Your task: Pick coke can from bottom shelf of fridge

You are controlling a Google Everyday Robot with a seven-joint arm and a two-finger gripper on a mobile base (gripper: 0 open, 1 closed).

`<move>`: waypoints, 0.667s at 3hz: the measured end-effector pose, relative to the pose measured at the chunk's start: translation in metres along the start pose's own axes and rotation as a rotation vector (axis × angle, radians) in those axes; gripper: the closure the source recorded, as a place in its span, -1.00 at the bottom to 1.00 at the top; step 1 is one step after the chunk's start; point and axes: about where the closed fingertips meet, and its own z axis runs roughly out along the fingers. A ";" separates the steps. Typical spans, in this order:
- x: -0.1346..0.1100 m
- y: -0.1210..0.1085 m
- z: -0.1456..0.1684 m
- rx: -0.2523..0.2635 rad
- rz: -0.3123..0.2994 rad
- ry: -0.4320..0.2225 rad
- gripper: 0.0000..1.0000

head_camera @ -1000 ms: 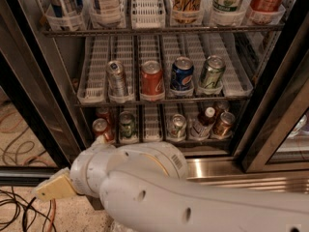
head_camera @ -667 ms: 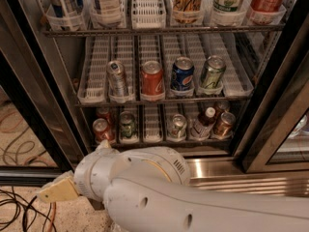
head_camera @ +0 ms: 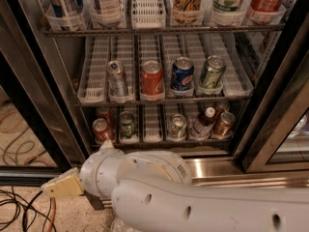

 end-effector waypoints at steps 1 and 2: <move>0.028 -0.044 0.012 0.062 0.076 -0.052 -1.00; 0.047 -0.066 0.038 0.119 0.086 -0.084 -1.00</move>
Offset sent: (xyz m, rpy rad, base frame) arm 0.1127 -0.0044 -0.0947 0.1592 -0.1607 -0.4213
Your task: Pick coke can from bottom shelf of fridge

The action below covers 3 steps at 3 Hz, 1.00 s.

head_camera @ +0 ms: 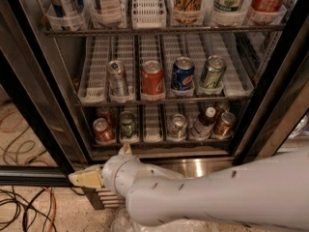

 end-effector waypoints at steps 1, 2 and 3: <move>0.008 0.017 0.039 0.025 -0.048 -0.022 -1.00; -0.003 0.036 0.076 0.087 -0.072 -0.057 -1.00; -0.009 0.014 0.073 0.180 -0.028 -0.082 -1.00</move>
Offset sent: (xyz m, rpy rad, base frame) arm 0.0860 0.0672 -0.0236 -0.0064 -0.1676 -0.4625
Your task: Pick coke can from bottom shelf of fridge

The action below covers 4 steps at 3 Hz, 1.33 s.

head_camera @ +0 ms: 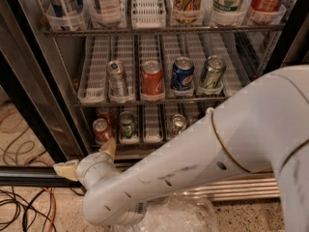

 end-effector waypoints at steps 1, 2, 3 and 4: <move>0.000 0.000 0.000 0.000 0.000 0.000 -1.00; 0.004 -0.004 0.004 0.020 0.030 -0.010 -1.00; 0.017 -0.008 0.003 0.097 0.058 -0.015 -1.00; 0.027 -0.031 -0.002 0.242 0.121 -0.021 -0.67</move>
Offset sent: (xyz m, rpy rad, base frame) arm 0.0096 -0.0059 -0.0192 0.0484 0.0156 -0.0774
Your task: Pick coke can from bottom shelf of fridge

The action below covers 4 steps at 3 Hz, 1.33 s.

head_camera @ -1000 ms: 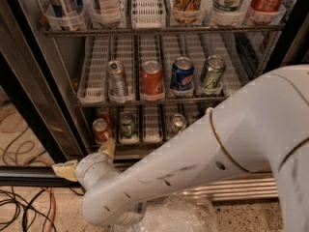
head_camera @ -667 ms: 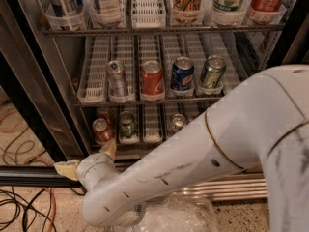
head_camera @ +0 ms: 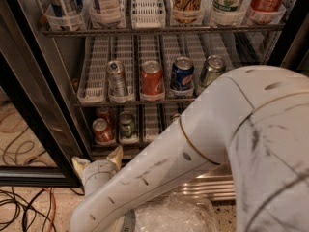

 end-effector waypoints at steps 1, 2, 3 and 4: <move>0.008 -0.015 0.006 0.081 0.038 -0.006 -0.32; 0.017 -0.026 0.018 0.123 0.063 -0.008 -0.34; 0.025 -0.036 0.038 0.138 0.082 -0.020 -0.38; 0.030 -0.046 0.056 0.158 0.078 -0.041 -0.38</move>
Offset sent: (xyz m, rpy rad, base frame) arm 0.0303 -0.0287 -0.0407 0.0136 0.0012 -0.1909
